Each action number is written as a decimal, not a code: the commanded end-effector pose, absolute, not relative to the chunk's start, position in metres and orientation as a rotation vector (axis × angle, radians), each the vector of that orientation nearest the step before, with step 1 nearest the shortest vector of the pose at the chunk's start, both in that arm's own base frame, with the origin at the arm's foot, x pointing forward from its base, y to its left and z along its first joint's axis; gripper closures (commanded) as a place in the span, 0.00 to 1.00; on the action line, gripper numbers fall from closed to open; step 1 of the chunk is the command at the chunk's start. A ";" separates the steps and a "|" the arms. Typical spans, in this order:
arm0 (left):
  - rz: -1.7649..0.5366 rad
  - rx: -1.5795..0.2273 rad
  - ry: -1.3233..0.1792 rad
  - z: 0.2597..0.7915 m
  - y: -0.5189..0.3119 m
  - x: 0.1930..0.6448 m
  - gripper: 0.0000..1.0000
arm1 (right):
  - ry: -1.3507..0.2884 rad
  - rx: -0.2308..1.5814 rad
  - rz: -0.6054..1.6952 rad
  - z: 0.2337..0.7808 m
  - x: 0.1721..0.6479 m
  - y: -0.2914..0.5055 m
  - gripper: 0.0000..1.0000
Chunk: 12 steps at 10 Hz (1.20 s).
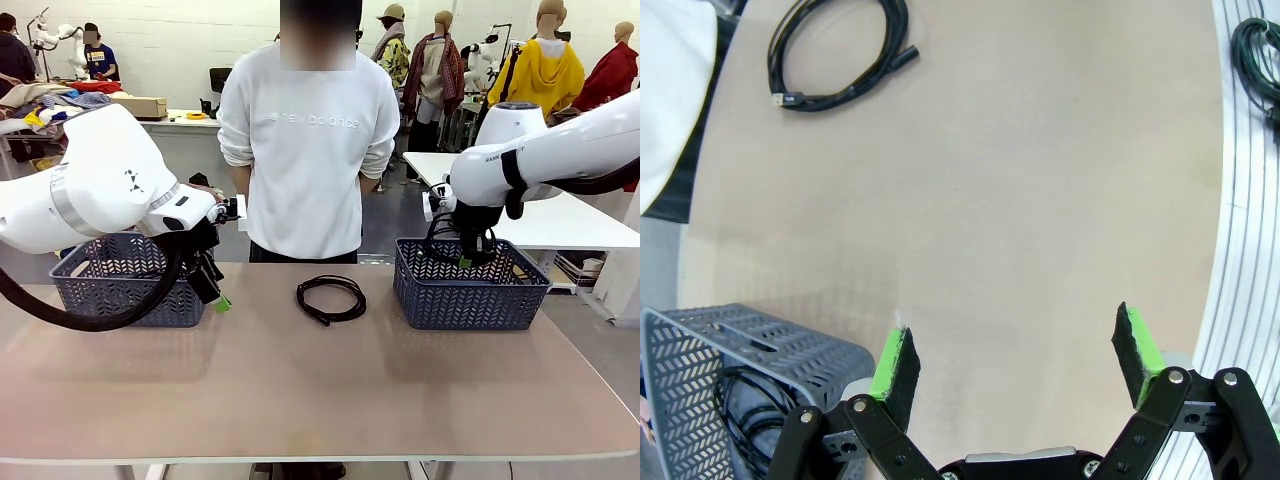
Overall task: Organize the cables according to human instructions.
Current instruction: Pick up a bundle of cables and place it in the basket indicated by the human.
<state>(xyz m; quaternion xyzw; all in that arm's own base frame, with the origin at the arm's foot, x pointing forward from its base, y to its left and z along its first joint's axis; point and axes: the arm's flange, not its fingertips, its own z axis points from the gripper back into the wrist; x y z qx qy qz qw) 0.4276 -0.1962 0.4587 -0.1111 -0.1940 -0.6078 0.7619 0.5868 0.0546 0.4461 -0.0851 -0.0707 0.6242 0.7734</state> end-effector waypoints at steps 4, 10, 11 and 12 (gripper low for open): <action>-1.322 -0.234 -0.425 0.460 -0.195 0.426 0.00 | -0.171 -0.207 1.384 0.436 0.588 0.050 0.71; -1.322 -0.234 -0.425 0.460 -0.195 0.426 0.00 | -0.185 -0.208 1.356 0.455 0.582 0.049 0.13; -1.322 -0.234 -0.425 0.460 -0.195 0.426 0.00 | -0.181 -0.207 1.354 0.455 0.582 0.049 0.28; -1.322 -0.234 -0.425 0.460 -0.195 0.426 0.00 | -0.176 -0.206 1.354 0.456 0.582 0.049 0.00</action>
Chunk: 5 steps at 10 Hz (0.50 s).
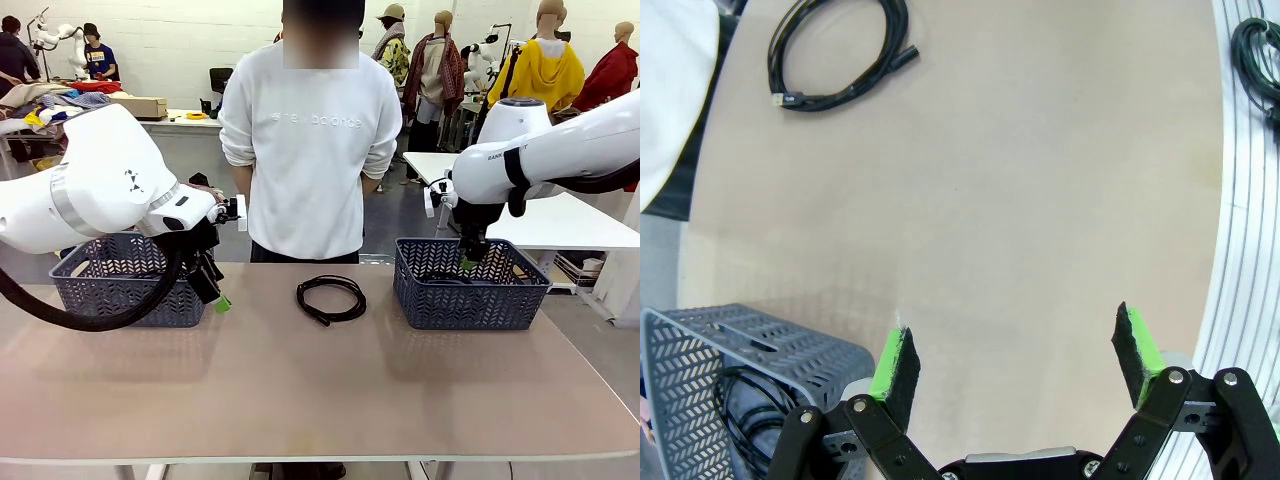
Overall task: Organize the cables according to human instructions.
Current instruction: Pick up a bundle of cables and place it in the basket indicated by the human.
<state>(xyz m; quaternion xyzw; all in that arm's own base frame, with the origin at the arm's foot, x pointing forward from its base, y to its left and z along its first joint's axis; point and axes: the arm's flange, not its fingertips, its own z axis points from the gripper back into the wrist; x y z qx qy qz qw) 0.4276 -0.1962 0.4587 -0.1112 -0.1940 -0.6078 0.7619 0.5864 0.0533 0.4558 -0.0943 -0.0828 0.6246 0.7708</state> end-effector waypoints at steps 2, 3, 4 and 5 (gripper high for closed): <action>-1.322 -0.234 -0.425 0.460 -0.195 0.426 0.00 | -0.163 -0.198 1.362 0.455 0.582 0.050 0.00; -1.322 -0.234 -0.425 0.460 -0.195 0.426 0.00 | -0.158 -0.202 1.348 0.455 0.582 0.053 0.00; -1.322 -0.234 -0.425 0.460 -0.195 0.426 0.00 | -0.163 -0.202 1.332 0.456 0.582 0.054 0.00; -1.322 -0.234 -0.425 0.460 -0.195 0.426 0.00 | -0.168 -0.197 1.354 0.454 0.585 0.053 0.00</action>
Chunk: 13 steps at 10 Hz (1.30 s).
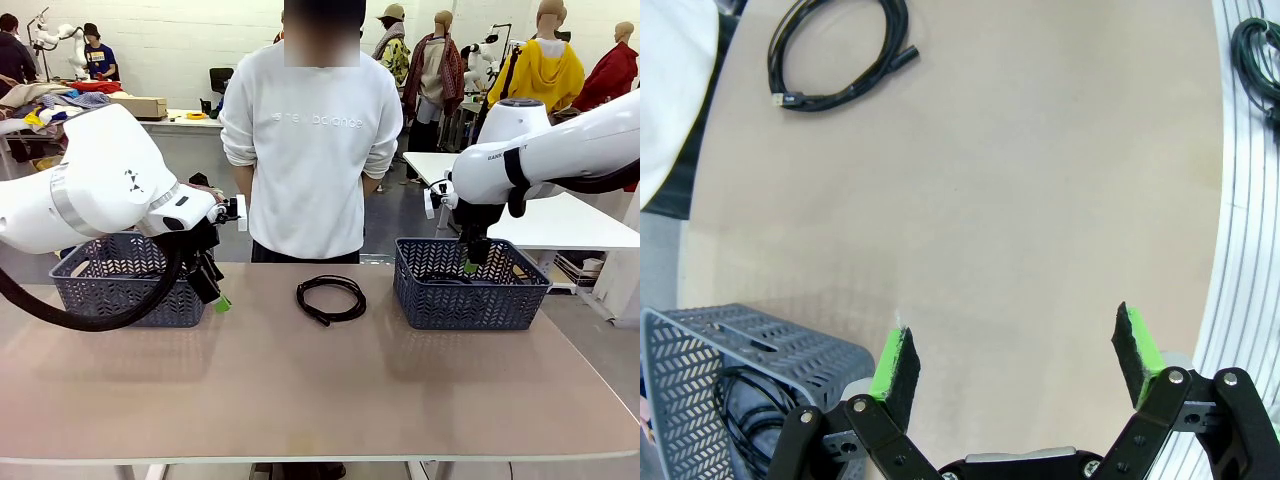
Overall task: Organize the cables according to human instructions.
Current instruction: Pick up a bundle of cables and place it in the basket indicated by the human.
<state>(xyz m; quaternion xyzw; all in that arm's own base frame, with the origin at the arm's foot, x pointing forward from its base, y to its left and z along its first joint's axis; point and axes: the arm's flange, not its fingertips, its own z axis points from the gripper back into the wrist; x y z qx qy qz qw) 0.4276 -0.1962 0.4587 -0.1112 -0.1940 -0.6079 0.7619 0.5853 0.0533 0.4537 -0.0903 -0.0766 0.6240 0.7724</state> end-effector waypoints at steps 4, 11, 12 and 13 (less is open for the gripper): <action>-1.322 -0.234 -0.425 0.460 -0.195 0.426 0.00 | -0.168 -0.197 1.354 0.454 0.585 0.053 0.00; -1.322 -0.234 -0.425 0.460 -0.195 0.426 0.00 | -0.157 -0.180 1.160 0.480 0.542 0.087 0.00; -1.322 -0.234 -0.425 0.460 -0.195 0.426 0.00 | -0.165 -0.171 1.110 0.486 0.530 0.093 0.00; -1.322 -0.234 -0.425 0.460 -0.195 0.426 0.00 | -0.191 -0.159 1.034 0.491 0.518 0.099 0.00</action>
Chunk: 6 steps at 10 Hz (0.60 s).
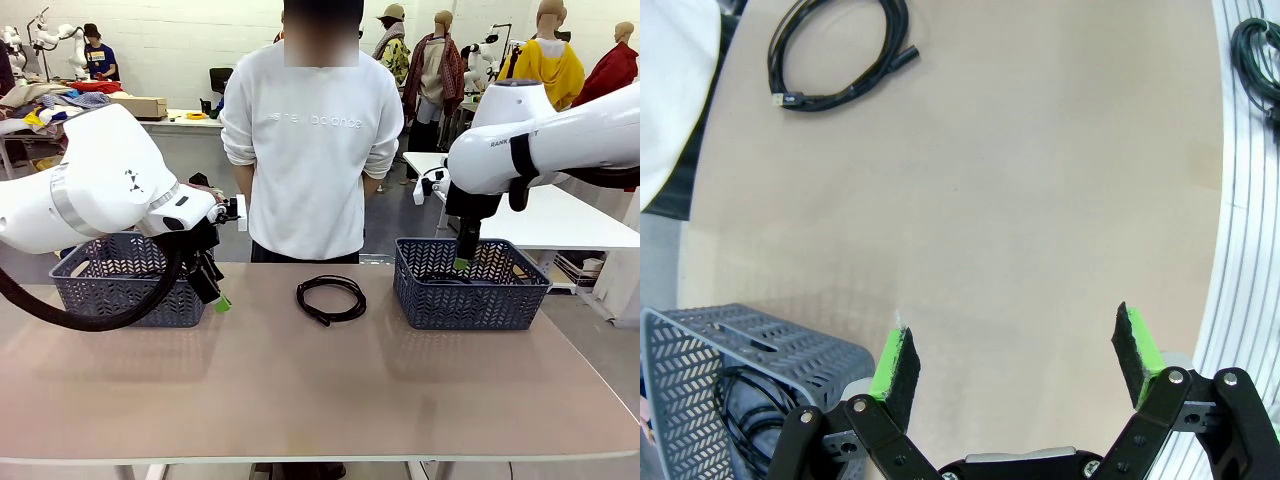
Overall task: Organize the cables according to human instructions.
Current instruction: Pick up a bundle of cables and place it in the basket indicated by the human.
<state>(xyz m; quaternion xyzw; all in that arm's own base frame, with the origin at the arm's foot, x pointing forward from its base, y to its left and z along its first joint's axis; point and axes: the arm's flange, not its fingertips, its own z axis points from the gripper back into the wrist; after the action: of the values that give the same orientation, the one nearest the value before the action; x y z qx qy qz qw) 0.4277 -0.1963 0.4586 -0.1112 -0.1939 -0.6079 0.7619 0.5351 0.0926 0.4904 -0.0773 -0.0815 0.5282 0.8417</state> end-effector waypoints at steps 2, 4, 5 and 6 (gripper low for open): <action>-1.322 -0.234 -0.425 0.460 -0.195 0.426 0.00 | -0.282 -0.125 0.966 0.497 0.492 0.112 0.00; -1.322 -0.234 -0.425 0.460 -0.195 0.426 0.00 | -0.368 -0.042 0.935 0.500 0.465 0.122 0.00; -1.322 -0.234 -0.425 0.460 -0.195 0.426 0.00 | -0.398 -0.018 0.930 0.499 0.455 0.125 0.00; -1.322 -0.234 -0.425 0.460 -0.195 0.426 0.00 | -0.425 0.021 0.926 0.496 0.447 0.126 0.00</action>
<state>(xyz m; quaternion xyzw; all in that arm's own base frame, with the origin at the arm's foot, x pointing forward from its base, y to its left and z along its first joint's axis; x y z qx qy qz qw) 0.4278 -0.1963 0.4586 -0.1112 -0.1939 -0.6079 0.7619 0.4591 0.1295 0.5043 -0.0086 -0.1757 0.4503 0.8754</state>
